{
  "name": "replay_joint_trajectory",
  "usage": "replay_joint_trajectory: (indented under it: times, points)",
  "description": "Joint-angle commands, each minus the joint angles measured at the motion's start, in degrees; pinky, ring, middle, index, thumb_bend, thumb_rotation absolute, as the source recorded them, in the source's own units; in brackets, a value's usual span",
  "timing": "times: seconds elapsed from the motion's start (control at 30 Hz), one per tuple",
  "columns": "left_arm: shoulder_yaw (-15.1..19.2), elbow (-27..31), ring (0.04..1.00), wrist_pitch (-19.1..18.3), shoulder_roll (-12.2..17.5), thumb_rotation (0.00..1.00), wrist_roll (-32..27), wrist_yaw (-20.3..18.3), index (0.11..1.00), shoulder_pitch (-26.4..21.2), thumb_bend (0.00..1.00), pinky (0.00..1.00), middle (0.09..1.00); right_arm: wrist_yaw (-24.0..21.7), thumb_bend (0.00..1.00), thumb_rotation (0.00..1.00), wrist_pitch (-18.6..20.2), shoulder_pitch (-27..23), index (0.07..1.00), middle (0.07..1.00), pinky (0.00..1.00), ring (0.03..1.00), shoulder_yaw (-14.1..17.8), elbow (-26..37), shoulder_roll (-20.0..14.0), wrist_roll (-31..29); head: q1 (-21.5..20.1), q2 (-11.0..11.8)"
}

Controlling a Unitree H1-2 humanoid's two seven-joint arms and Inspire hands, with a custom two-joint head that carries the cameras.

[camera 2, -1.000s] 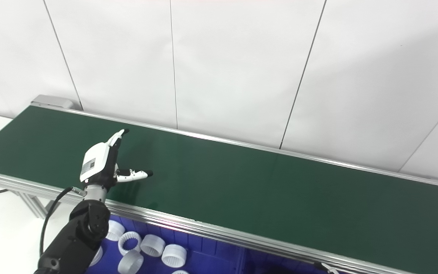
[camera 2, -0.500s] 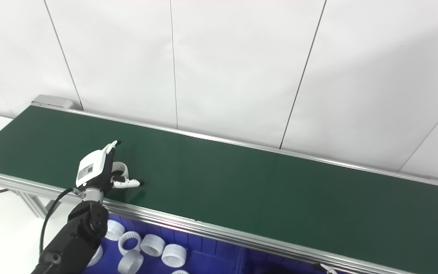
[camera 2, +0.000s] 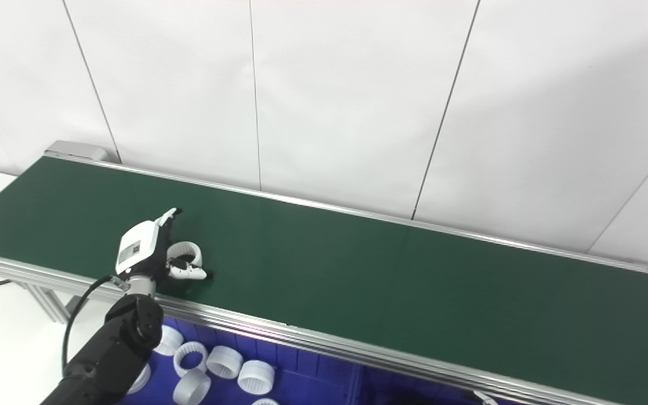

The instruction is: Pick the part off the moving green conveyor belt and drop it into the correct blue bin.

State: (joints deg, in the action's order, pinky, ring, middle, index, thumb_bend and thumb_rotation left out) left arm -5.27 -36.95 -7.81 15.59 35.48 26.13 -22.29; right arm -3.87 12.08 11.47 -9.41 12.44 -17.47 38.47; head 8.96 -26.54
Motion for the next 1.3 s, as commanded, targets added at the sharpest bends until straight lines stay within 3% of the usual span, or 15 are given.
replay_joint_trajectory:
  times: [0.0, 0.03, 0.1, 0.17, 0.23, 0.33, 0.57, 0.73, 0.87, 1.0, 1.13, 1.27]
  points:
    - [1.45, 0.2, 0.67, 0.25, 1.78, 0.0, -0.99, 2.75, 0.767, -0.93, 0.63, 0.57, 0.744, 1.42, 0.79, 0.19, -2.35, -0.23, 0.828, 0.69, 0.64, 0.676, 0.31, 1.6, -0.56, 0.17, 0.0, -0.06]
    - [1.83, 0.59, 0.665, 1.12, 1.57, 0.0, -1.85, 2.66, 0.763, -0.73, 0.63, 0.57, 0.739, 1.43, 0.79, 0.19, -2.45, -0.21, 0.828, 0.69, 0.64, 0.676, 0.33, 1.58, -0.59, 0.12, 0.23, -0.13]
    - [2.2, 0.9, 0.468, 2.36, 1.33, 0.0, -2.91, 2.83, 0.64, -0.52, 0.53, 0.43, 0.558, 1.45, 0.79, 0.2, -2.58, -0.19, 0.829, 0.692, 0.64, 0.678, 0.34, 1.59, -0.63, 0.07, 0.23, -0.13]
    - [2.6, 1.36, 0.386, 3.23, 1.0, 0.0, -3.63, 3.28, 0.575, -0.3, 0.5, 0.33, 0.481, 1.36, 0.79, 0.2, -2.39, -0.19, 0.828, 0.693, 0.64, 0.677, 0.35, 1.73, -0.53, 0.07, 0.08, -0.15]
    - [2.64, 2.1, 0.347, 3.41, 0.71, 0.0, -4.05, 3.32, 0.545, -0.12, 0.49, 0.22, 0.447, 1.25, 0.79, 0.2, -2.04, -0.16, 0.828, 0.695, 0.63, 0.675, 0.34, 1.93, -0.42, 0.18, 0.13, -0.15]
    - [2.17, 3.39, 0.234, 3.31, 0.58, 0.0, -4.54, 2.18, 0.487, 0.26, 0.51, 0.16, 0.47, 1.37, 0.79, 0.21, -2.2, -0.16, 0.828, 0.693, 0.63, 0.673, 0.3, 1.88, -0.44, 0.27, 0.11, -0.15]
    - [1.43, 6.56, 0.174, 0.94, 0.38, 0.0, -5.07, -1.47, 0.482, 1.28, 0.52, 0.11, 0.471, 1.66, 0.79, 0.21, -2.39, -0.2, 0.827, 0.692, 0.63, 0.675, 0.3, 1.65, -0.35, 0.28, 0.11, -0.09]
    - [1.9, 8.62, 0.159, 1.37, 0.02, 0.0, -5.62, -1.16, 0.482, 2.23, 0.52, 0.1, 0.471, 1.67, 0.79, 0.22, -2.43, -0.09, 0.826, 0.692, 0.65, 0.682, 0.32, 1.89, -0.24, 0.13, 0.01, -0.27]
    - [3.02, 13.32, 0.22, 4.86, -0.77, 0.0, -6.91, 0.55, 0.483, 4.24, 0.52, 0.15, 0.472, 1.68, 0.79, 0.21, -2.55, 0.08, 0.824, 0.686, 0.62, 0.665, 0.38, 2.23, -0.21, -0.03, -0.29, -0.63]
    - [3.47, 22.82, 0.258, 9.77, -1.98, 0.0, -7.01, 2.0, 0.502, 8.01, 0.51, 0.19, 0.406, 1.28, 0.79, 0.21, -1.92, 0.25, 0.824, 0.687, 0.62, 0.665, 0.44, 2.9, -0.16, 0.09, -0.81, -1.42]
    - [2.27, 31.82, 0.285, 13.68, -3.9, 0.0, -5.18, 2.3, 0.5, 12.59, 0.51, 0.23, 0.412, 0.62, 0.78, 0.21, -1.32, 0.27, 0.829, 0.692, 0.63, 0.674, 0.39, 3.67, -0.27, 0.35, -1.15, -2.31]
    - [1.86, 34.57, 0.276, 16.42, -5.62, 0.0, -5.39, 1.78, 0.497, 16.07, 0.51, 0.22, 0.41, 0.51, 0.79, 0.21, -1.03, 0.26, 0.827, 0.686, 0.62, 0.666, 0.26, 4.58, 0.13, 0.82, -3.11, -3.92]
